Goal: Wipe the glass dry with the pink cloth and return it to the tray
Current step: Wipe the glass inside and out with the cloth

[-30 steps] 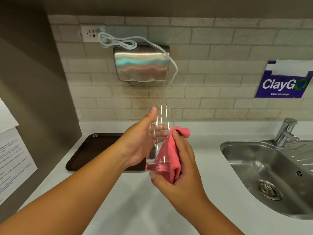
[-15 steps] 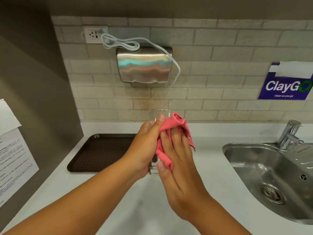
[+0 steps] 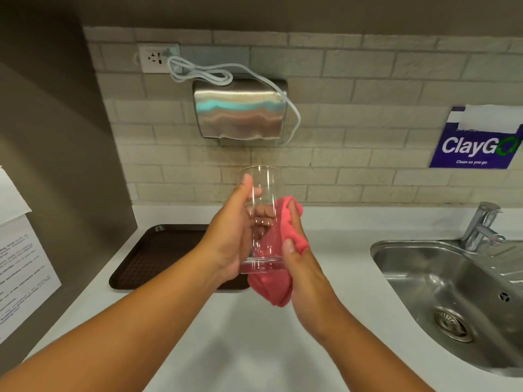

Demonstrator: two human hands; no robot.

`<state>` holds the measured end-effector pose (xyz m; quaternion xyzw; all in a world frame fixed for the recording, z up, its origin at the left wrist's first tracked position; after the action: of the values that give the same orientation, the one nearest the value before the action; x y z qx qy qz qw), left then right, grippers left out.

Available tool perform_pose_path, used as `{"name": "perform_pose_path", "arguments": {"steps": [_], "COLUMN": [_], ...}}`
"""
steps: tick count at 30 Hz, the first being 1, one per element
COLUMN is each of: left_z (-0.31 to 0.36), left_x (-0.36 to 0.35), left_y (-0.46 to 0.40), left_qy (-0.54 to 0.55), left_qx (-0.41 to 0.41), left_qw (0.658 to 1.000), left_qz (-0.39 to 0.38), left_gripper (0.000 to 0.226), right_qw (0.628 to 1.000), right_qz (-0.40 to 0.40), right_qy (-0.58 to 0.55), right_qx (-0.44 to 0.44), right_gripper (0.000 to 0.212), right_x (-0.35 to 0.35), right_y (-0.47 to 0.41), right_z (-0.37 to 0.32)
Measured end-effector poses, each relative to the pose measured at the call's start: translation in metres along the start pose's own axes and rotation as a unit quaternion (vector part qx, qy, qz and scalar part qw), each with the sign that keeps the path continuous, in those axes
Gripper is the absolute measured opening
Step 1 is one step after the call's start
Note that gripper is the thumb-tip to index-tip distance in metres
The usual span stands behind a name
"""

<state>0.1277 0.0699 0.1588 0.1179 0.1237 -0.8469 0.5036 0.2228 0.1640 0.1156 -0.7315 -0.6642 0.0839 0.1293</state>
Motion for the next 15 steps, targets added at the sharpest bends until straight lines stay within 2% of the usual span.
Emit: {"name": "perform_pose_path", "arguments": {"steps": [2,5,9,10,12,15], "left_z": [-0.004,-0.013,-0.013,-0.011,-0.003,-0.001], "left_x": [0.004,0.011,0.006,0.005,0.002,-0.002], "left_y": [-0.002,-0.005,-0.002,-0.002,-0.001,-0.001], "left_qy": [-0.001,-0.036,-0.061,-0.070,-0.088,-0.101], "left_qx": [0.018,0.030,-0.004,-0.027,-0.061,-0.061], "left_qw": [1.000,0.998,0.997,0.996,0.994,0.993], "left_qz": [0.001,0.034,0.050,0.047,0.035,0.000], "left_gripper": [0.063,0.057,0.074,0.076,0.063,0.053], "right_qw": [0.999,0.987,0.959,0.954,0.949,0.945], "right_qz": [-0.005,0.004,0.026,0.032,0.036,0.047], "right_qy": [0.038,0.153,0.269,0.282,0.292,0.294], "right_qx": [0.033,0.044,0.087,0.094,0.109,0.136], "right_gripper": [0.060,0.062,0.067,0.068,0.069,0.067], "right_x": [-0.005,-0.011,-0.014,-0.014,-0.013,-0.013], "right_y": [0.008,0.015,0.021,0.021,0.021,0.018], "right_z": [0.000,0.000,-0.003,-0.004,-0.008,-0.016]}}
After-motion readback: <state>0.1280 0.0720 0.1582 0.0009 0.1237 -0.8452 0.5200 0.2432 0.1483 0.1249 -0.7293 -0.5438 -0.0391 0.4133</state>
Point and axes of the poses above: each hand's wrist, its own y-axis away from the middle knuckle, its own x-axis out of the back of the hand, z = x × y, the point moved 4 cm from there along -y, towards the middle knuckle, and after that the axes turned 4 degrees about -x, right-handed, at the moved point
